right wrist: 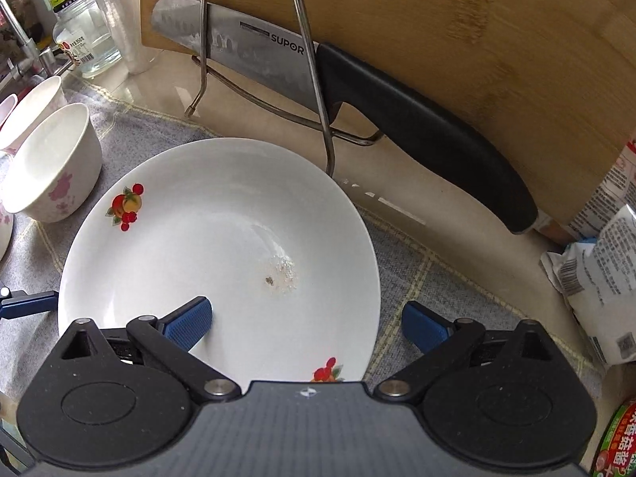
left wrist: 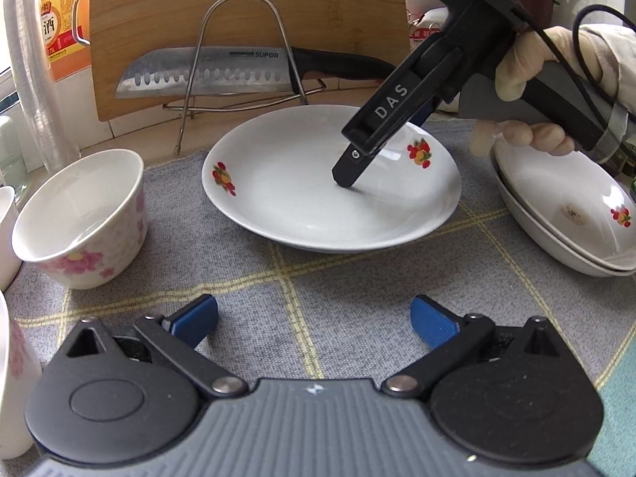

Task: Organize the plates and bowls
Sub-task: 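Close the right gripper on the rim of the white flower plate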

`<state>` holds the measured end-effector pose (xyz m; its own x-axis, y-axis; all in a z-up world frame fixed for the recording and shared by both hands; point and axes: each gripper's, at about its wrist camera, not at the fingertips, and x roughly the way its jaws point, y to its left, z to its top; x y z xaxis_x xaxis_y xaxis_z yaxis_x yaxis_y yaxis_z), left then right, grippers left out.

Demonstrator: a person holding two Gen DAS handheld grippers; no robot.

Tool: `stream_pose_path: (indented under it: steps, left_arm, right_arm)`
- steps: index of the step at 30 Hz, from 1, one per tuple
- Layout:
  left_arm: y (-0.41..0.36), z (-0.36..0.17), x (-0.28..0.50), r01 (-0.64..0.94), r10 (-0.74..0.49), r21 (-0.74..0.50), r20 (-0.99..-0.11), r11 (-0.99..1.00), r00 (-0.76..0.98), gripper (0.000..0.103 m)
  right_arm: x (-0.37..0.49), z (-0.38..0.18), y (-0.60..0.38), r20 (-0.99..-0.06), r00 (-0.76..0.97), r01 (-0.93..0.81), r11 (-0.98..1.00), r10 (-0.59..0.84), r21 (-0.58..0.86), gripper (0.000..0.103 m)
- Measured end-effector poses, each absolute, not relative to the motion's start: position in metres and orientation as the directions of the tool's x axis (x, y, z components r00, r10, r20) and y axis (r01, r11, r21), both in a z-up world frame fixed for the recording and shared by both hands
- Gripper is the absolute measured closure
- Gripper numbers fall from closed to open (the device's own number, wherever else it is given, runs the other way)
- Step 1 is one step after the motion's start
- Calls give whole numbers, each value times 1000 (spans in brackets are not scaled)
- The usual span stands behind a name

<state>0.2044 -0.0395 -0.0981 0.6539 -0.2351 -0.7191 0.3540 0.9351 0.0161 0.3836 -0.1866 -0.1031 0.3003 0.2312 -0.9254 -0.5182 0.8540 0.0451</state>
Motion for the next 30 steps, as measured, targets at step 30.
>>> stream_pose_path:
  steps: [30]
  left_arm:
    - [-41, -103, 227, 428, -297, 15, -698, 903, 651, 0]
  right_arm:
    - [393, -102, -187, -931, 254, -611, 790, 261, 55, 0]
